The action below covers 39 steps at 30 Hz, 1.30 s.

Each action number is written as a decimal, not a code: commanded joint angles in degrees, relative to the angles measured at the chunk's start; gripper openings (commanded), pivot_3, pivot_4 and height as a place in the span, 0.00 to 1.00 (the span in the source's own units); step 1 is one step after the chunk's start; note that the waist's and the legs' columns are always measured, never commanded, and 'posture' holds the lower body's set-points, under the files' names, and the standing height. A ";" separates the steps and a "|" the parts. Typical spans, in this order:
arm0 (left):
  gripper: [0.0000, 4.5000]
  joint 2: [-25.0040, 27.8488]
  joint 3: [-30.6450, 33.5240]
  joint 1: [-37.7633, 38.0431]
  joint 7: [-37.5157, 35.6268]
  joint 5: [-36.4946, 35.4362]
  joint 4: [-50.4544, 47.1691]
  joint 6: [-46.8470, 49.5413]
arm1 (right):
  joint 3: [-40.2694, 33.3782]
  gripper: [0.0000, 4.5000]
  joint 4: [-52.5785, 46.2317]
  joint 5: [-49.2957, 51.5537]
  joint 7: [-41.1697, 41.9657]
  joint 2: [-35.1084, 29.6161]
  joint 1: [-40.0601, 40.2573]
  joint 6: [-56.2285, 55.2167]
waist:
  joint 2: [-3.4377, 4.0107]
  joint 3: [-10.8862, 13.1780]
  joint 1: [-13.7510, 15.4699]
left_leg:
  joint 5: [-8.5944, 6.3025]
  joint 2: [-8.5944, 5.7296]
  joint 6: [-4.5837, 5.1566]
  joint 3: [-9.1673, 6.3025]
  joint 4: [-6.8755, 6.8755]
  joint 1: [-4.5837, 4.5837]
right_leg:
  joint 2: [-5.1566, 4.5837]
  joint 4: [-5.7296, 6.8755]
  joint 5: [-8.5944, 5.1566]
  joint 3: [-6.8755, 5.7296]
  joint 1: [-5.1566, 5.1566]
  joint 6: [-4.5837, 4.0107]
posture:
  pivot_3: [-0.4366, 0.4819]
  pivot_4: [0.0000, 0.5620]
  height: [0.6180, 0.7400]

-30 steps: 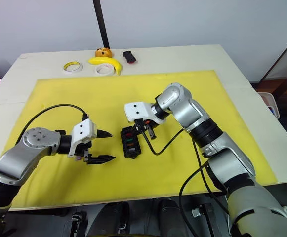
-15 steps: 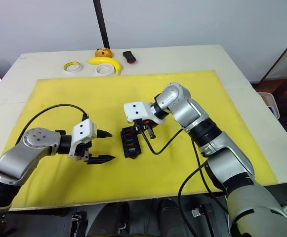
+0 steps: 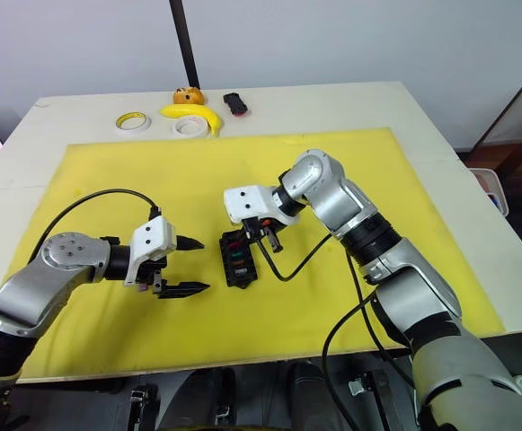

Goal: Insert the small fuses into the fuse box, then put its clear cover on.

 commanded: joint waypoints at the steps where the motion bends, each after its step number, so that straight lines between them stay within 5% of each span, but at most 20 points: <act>1: 1.00 0.01 0.20 0.32 0.22 0.25 -2.01 -0.80 | 0.55 0.00 0.26 -1.46 -0.58 0.25 -0.88 -0.51 | 0.00 0.00 0.00 | 0.00 0.00 0.00 0.00 0.00 0.01 | 0.00 0.00 0.00 0.00 0.01 0.00 | 0.48 0.27 1.00; 21: 1.00 -0.10 0.07 0.36 0.06 0.84 -1.75 -1.14 | 1.25 0.00 -1.92 -1.91 0.13 0.13 -0.19 1.89 | 0.00 0.00 0.01 | 0.00 0.00 0.00 -0.01 0.00 0.03 | 0.00 0.02 0.00 0.00 0.02 0.00 | 0.48 0.27 1.00; 25: 1.00 -0.04 0.14 0.39 0.01 0.82 -1.74 -1.13 | 1.32 0.28 -2.65 -1.85 0.38 -0.02 -0.03 2.25 | 0.00 0.00 0.03 | 0.00 0.00 0.00 -0.01 0.00 0.03 | 0.00 0.01 0.00 0.00 0.02 0.00 | 0.48 0.27 1.00; 39: 1.00 0.09 0.19 0.10 -0.24 0.91 -1.32 -1.21 | -0.87 0.28 -4.36 0.43 1.84 -0.77 -1.70 3.35 | 0.00 0.00 0.04 | 0.00 0.00 0.00 -0.01 0.00 0.02 | -0.01 0.01 0.00 0.00 0.03 0.00 | 0.48 0.27 1.00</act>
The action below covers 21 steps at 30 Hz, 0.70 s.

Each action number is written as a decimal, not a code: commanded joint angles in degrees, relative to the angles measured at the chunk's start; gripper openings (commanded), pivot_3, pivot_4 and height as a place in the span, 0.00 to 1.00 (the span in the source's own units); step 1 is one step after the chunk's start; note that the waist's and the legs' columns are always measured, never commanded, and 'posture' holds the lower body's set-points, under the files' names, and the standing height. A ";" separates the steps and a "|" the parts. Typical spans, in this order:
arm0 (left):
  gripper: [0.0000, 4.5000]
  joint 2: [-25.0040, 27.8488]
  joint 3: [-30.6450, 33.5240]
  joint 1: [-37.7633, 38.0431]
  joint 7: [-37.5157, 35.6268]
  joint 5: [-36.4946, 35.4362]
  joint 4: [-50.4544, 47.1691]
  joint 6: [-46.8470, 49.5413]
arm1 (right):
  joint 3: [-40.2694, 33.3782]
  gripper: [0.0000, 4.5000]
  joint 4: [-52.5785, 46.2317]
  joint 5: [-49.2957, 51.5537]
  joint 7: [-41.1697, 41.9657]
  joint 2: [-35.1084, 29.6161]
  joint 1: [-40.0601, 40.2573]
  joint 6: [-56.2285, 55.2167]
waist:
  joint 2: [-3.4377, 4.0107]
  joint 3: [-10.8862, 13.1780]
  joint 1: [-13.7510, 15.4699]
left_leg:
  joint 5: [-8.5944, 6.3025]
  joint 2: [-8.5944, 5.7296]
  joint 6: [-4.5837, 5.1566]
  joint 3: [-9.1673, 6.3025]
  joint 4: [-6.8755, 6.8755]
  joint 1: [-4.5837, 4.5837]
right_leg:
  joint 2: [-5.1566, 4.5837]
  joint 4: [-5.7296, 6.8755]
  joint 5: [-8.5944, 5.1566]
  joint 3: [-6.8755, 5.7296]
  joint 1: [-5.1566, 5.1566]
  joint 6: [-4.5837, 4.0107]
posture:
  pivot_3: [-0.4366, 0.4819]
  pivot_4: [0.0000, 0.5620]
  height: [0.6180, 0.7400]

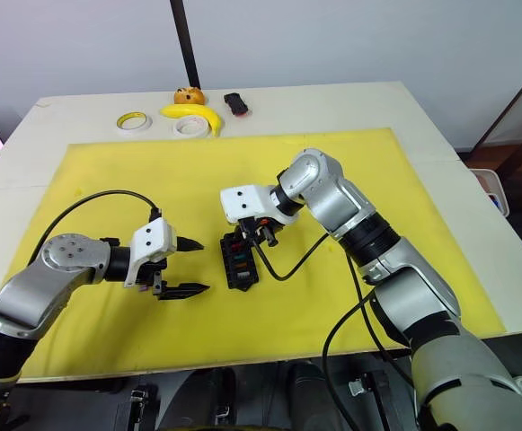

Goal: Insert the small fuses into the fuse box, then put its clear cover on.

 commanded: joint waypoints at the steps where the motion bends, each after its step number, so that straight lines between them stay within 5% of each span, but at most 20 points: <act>1: 1.00 0.13 0.20 -0.24 -0.19 0.23 -0.90 -1.04 | -1.20 0.28 -2.49 1.57 2.15 -0.87 -1.60 0.27 | 0.00 0.00 0.00 | 0.00 0.00 0.00 0.00 0.00 0.00 | 0.00 0.00 0.00 0.00 0.00 0.00 | 0.48 0.27 1.00; 21: 1.00 0.19 0.40 -0.50 -0.79 0.83 -0.29 -1.85 | -4.81 0.28 -5.60 6.31 1.70 -2.12 -2.17 5.16 | 0.00 0.00 -0.01 | 0.00 0.01 0.00 -0.01 0.00 0.00 | 0.00 0.00 0.00 -0.01 0.00 0.00 | 0.48 0.27 1.00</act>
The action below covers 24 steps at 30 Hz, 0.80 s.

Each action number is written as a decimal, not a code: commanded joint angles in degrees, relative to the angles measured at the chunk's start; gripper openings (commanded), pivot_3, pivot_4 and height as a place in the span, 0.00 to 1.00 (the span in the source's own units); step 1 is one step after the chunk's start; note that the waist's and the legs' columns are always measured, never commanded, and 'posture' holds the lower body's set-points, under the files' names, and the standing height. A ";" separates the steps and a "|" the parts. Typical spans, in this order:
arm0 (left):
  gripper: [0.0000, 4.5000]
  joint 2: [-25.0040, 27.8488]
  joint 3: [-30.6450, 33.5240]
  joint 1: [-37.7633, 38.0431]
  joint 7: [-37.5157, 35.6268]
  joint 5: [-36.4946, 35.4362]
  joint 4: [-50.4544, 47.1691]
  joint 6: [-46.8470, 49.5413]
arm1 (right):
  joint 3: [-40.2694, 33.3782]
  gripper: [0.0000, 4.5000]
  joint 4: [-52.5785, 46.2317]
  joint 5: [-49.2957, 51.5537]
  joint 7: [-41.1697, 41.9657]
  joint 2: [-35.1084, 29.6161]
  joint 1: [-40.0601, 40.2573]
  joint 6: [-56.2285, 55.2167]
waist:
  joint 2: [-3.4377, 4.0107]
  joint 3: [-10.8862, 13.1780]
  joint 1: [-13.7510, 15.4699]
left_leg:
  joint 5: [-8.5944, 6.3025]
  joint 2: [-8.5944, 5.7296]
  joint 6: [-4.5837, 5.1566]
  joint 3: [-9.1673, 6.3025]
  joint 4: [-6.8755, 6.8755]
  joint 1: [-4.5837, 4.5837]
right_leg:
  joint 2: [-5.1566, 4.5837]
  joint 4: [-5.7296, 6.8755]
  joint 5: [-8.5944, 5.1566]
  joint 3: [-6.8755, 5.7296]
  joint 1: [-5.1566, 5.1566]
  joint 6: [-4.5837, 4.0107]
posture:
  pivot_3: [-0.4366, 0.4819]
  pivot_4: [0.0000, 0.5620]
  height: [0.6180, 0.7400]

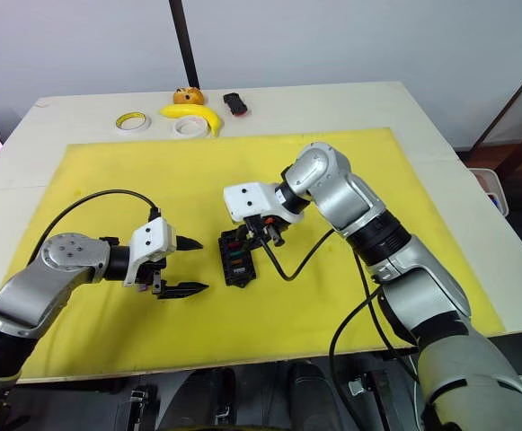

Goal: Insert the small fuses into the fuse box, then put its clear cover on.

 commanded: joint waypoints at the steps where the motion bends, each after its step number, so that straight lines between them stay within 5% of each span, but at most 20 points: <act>1: 1.00 0.17 0.42 -0.28 -0.07 0.09 -1.03 -1.00 | -3.28 0.28 -1.40 2.31 -0.92 0.34 -1.87 1.99 | 0.00 0.00 0.01 | 0.00 0.00 0.00 0.00 0.00 0.00 | 0.00 0.00 0.00 0.00 0.00 0.00 | 0.48 0.27 1.00; 7: 1.00 0.13 0.80 -0.35 -0.01 -0.07 -1.13 -0.67 | -6.12 0.28 -3.41 6.31 -3.58 2.09 0.04 6.14 | 0.00 0.00 -0.07 | 0.00 0.01 0.00 0.00 0.00 0.00 | 0.00 0.00 0.00 0.00 0.00 0.00 | 0.48 0.27 1.00; 11: 1.00 0.24 1.93 -0.72 0.03 -1.08 -0.89 0.40 | -7.96 0.01 -5.25 9.22 -5.63 3.13 2.57 6.86 | 0.00 0.00 0.02 | 0.00 0.01 0.00 -0.02 0.00 -0.01 | 0.00 0.00 0.00 -0.01 0.00 0.00 | 0.48 0.27 1.00; 24: 1.00 0.71 2.64 -2.46 0.05 -0.50 2.20 -0.06 | -9.72 0.01 -1.15 12.31 -11.03 4.92 9.71 3.25 | 0.00 0.00 0.00 | 0.00 0.00 0.00 -0.03 0.00 0.00 | -0.01 0.00 0.00 -0.02 0.02 0.00 | 0.48 0.27 1.00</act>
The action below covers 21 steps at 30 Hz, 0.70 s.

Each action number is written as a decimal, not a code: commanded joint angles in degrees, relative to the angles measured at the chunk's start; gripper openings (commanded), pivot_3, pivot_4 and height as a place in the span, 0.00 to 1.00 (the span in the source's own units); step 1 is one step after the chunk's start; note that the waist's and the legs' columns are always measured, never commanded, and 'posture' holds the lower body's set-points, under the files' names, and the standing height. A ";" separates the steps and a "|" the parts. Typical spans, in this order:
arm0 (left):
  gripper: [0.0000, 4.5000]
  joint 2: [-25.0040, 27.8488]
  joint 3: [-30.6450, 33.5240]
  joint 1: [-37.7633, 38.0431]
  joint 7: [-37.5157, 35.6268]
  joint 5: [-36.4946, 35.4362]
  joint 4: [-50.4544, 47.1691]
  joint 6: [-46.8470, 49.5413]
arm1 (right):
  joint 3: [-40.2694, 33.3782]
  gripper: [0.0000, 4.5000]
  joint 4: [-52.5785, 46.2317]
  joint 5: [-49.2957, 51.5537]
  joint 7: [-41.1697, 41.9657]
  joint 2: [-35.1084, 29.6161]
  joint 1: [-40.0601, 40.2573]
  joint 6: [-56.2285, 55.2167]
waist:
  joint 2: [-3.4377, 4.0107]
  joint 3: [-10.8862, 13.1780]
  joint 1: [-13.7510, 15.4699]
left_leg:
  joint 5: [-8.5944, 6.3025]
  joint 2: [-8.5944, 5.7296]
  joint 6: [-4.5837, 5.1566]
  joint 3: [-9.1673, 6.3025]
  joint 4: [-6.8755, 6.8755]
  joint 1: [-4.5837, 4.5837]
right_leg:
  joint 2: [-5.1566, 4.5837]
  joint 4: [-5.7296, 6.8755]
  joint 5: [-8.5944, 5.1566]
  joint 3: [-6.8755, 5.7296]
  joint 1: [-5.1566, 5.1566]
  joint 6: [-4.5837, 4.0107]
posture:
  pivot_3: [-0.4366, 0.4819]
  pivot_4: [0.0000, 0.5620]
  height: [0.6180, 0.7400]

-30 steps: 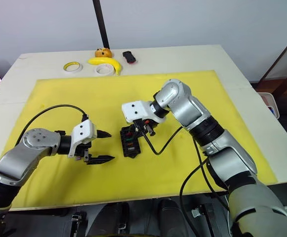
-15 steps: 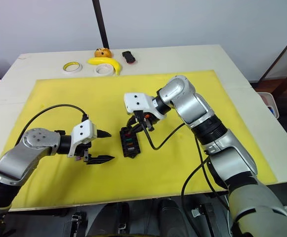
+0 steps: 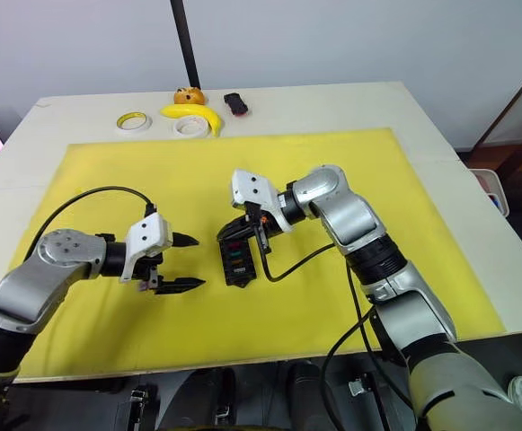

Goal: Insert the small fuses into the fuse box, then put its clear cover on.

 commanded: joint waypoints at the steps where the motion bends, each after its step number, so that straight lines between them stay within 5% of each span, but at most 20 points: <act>1: 1.00 0.30 1.61 -1.29 0.25 -0.32 0.05 -0.34 | -1.54 0.01 0.84 1.17 0.07 -0.22 0.31 -1.53 | 0.00 0.00 0.00 | 0.00 0.00 0.00 0.00 0.00 0.00 | 0.00 0.00 0.00 0.00 0.00 0.00 | 0.48 0.27 1.00; 21: 1.00 -1.33 1.14 -1.75 1.64 -0.95 -0.63 0.97 | 0.17 0.01 9.65 -0.77 0.68 -0.05 0.83 -7.03 | 0.00 0.00 -0.01 | 0.00 0.00 0.00 0.00 0.00 0.00 | 0.01 0.00 0.00 0.00 0.00 0.00 | 0.48 0.27 1.00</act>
